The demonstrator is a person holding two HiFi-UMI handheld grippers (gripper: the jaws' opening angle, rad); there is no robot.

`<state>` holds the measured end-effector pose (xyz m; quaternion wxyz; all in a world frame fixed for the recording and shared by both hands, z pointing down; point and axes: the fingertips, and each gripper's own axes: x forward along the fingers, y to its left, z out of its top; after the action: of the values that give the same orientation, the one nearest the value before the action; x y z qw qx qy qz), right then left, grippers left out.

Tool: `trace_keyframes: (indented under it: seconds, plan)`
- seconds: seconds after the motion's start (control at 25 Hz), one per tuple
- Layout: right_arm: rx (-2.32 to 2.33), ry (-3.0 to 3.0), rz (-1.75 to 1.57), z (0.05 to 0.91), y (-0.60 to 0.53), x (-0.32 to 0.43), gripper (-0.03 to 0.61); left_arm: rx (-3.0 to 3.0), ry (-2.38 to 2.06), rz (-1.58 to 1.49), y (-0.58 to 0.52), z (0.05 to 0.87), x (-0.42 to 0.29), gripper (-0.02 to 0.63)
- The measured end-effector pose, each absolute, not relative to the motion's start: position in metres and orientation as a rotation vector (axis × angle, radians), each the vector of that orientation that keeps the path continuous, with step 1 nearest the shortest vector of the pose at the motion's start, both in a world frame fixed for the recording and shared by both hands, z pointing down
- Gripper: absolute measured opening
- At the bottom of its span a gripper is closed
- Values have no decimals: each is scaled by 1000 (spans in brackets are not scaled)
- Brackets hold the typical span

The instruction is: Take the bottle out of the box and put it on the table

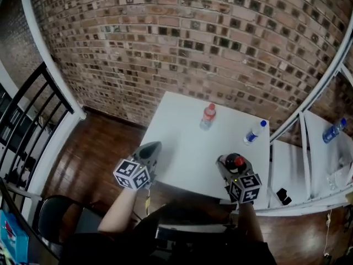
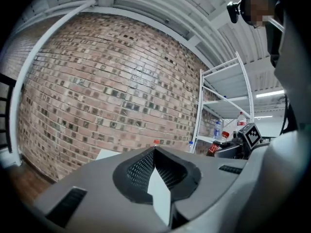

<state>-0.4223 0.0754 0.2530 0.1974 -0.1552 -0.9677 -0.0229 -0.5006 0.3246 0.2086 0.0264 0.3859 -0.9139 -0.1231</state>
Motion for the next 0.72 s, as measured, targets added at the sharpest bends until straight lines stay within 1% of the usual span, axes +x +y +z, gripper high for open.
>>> trace_keyframes:
  seconds: [0.2, 0.72]
  plan:
    - [-512, -2674, -92, 266, 88, -446, 320, 1105, -2854, -370, 338, 213, -503, 5]
    - [-596, -2463, -137, 354, 104, -501, 320, 960, -2776, -343, 352, 261, -519, 5]
